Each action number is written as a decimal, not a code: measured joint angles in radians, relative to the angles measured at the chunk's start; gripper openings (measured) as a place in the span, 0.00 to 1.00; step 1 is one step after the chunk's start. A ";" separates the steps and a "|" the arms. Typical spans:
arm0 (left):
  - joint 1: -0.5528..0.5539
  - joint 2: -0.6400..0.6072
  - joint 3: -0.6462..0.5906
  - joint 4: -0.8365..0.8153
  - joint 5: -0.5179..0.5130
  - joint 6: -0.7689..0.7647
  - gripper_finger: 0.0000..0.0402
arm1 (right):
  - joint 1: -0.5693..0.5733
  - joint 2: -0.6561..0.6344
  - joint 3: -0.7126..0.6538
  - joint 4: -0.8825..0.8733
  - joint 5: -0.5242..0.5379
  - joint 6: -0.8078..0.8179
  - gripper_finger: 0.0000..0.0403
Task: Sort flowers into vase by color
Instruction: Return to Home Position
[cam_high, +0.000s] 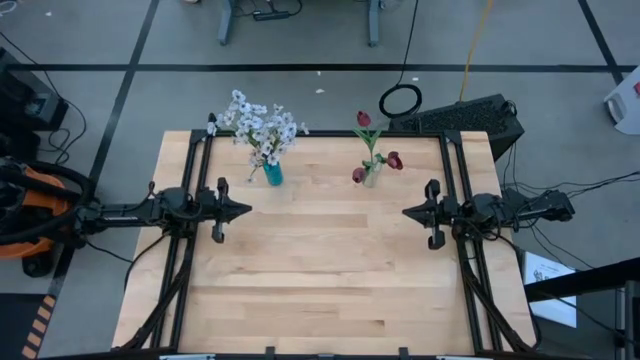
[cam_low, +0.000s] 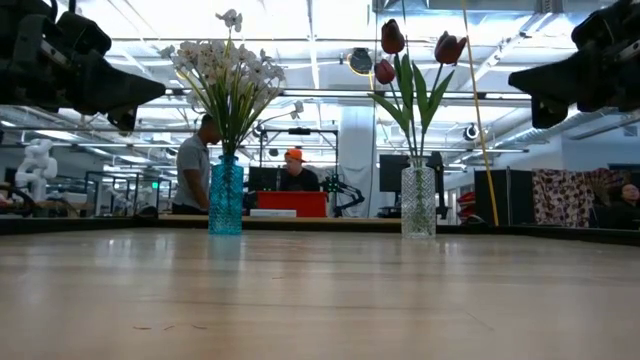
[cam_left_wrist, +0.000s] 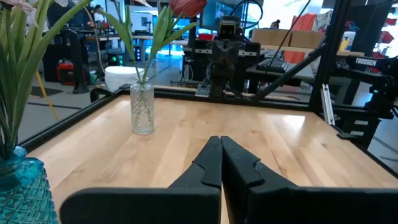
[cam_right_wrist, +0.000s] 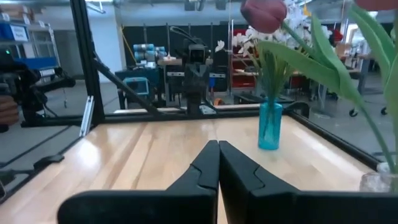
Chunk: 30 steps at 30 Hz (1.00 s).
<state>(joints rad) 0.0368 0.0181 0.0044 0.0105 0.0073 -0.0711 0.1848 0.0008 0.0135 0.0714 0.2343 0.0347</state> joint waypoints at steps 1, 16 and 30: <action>0.000 0.000 0.000 0.000 0.000 0.000 0.00 | 0.000 0.000 0.000 0.000 -0.002 0.007 0.00; 0.000 0.001 0.000 -0.002 -0.002 -0.001 0.00 | 0.000 0.000 0.001 0.003 0.001 -0.023 0.00; 0.000 0.001 0.000 -0.003 -0.007 0.002 0.00 | -0.060 0.000 0.001 0.015 -0.124 -0.122 0.00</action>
<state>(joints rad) 0.0368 0.0193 0.0044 0.0079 0.0002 -0.0692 0.1245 0.0010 0.0147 0.0860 0.1106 -0.0870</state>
